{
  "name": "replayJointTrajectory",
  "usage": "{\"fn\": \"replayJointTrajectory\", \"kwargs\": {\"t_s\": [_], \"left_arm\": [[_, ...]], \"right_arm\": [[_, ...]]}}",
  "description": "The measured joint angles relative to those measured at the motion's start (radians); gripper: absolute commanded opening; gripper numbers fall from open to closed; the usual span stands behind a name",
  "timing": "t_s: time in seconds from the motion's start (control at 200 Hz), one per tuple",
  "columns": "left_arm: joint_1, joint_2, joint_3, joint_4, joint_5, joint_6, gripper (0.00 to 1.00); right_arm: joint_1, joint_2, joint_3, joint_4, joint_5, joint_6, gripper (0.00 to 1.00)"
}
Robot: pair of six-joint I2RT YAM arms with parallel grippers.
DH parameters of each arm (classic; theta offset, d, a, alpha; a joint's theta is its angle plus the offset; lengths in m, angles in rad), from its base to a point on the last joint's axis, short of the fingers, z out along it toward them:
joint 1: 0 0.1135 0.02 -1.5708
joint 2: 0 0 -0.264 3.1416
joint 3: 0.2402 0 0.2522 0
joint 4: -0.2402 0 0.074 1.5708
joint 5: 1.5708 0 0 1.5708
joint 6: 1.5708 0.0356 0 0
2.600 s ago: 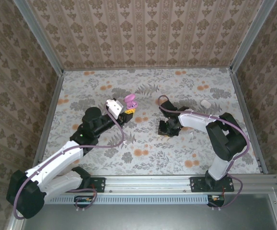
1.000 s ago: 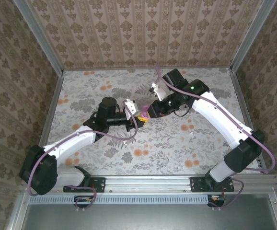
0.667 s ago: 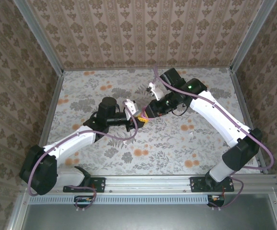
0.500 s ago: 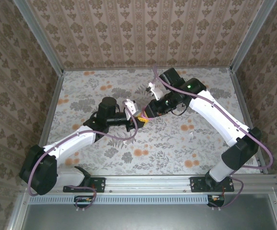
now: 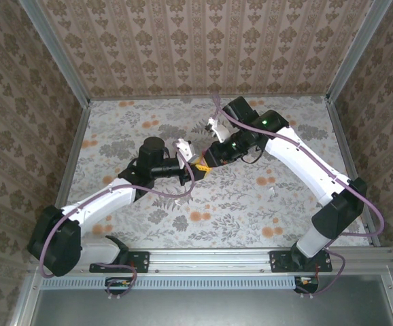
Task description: Insert wireless bluetooth earbuds into charging case
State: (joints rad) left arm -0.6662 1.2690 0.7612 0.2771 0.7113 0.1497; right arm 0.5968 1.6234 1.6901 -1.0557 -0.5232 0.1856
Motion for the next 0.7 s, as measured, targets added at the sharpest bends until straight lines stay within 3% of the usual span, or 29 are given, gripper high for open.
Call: {"fn": "replayJointTrajectory", "kwargs": {"t_s": [0.695], "left_arm": [[0.000,0.000,0.000,0.016,-0.005,-0.039,0.35]], "right_arm": [[0.003,-0.001,-0.003,0.062,0.037,0.056,0.24]]}}
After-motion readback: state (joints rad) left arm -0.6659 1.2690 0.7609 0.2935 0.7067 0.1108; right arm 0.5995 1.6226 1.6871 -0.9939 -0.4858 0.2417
